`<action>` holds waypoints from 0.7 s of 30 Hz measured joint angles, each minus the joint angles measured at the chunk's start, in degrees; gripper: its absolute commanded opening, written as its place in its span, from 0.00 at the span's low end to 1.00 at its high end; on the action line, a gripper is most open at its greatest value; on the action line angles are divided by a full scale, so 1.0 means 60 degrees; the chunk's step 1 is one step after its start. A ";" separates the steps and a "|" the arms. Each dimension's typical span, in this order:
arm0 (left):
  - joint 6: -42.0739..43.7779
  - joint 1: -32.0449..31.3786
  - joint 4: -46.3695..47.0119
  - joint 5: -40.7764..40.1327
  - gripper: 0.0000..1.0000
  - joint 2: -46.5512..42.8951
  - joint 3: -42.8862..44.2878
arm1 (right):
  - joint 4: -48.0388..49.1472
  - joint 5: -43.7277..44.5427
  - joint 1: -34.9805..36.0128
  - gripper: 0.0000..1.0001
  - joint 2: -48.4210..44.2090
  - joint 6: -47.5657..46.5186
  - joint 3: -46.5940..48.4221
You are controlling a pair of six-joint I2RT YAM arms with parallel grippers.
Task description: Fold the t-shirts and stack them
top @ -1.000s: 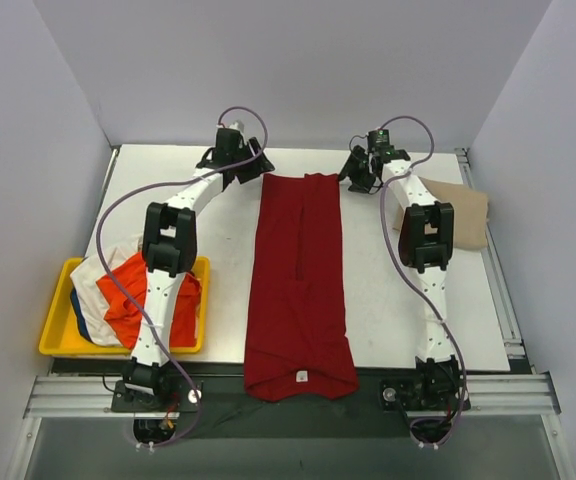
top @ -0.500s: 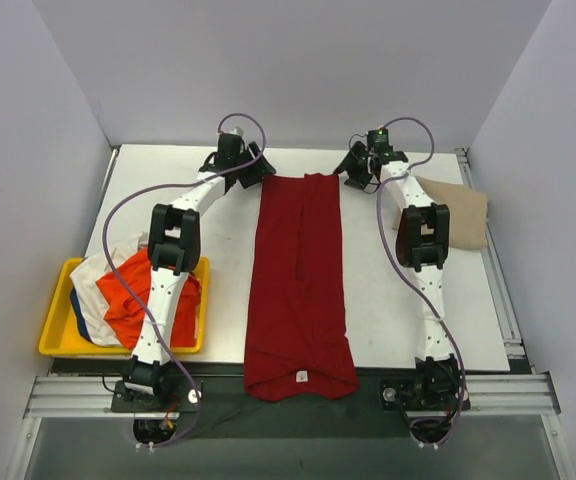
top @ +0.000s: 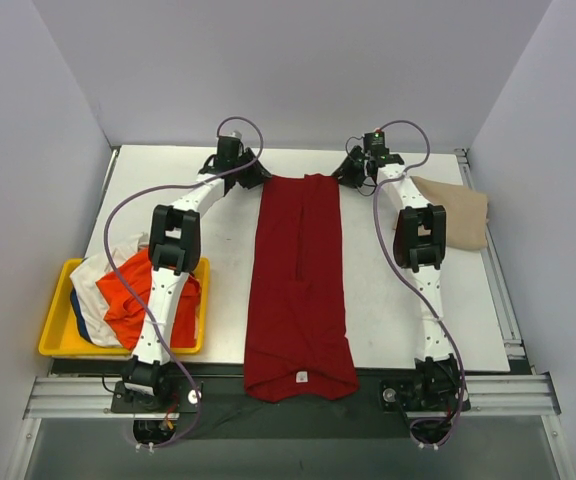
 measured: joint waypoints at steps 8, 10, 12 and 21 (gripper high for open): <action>-0.0299 0.0033 0.0149 0.0339 0.00 0.0233 0.0087 | -0.0058 0.0004 -0.0004 0.00 0.0066 0.0051 0.0000; -0.0379 0.0066 0.0277 0.0455 0.00 0.0280 0.0102 | -0.0055 0.0029 -0.0022 0.00 0.0066 0.0091 -0.0004; -0.0525 0.0113 0.0528 0.0627 0.00 0.0375 0.0138 | -0.0011 0.0040 -0.0073 0.00 0.0066 0.0168 -0.0007; -0.1953 0.0357 0.2728 0.1213 0.00 0.0929 0.0350 | 0.0590 0.0029 -0.0364 0.00 0.0062 0.1009 -0.0069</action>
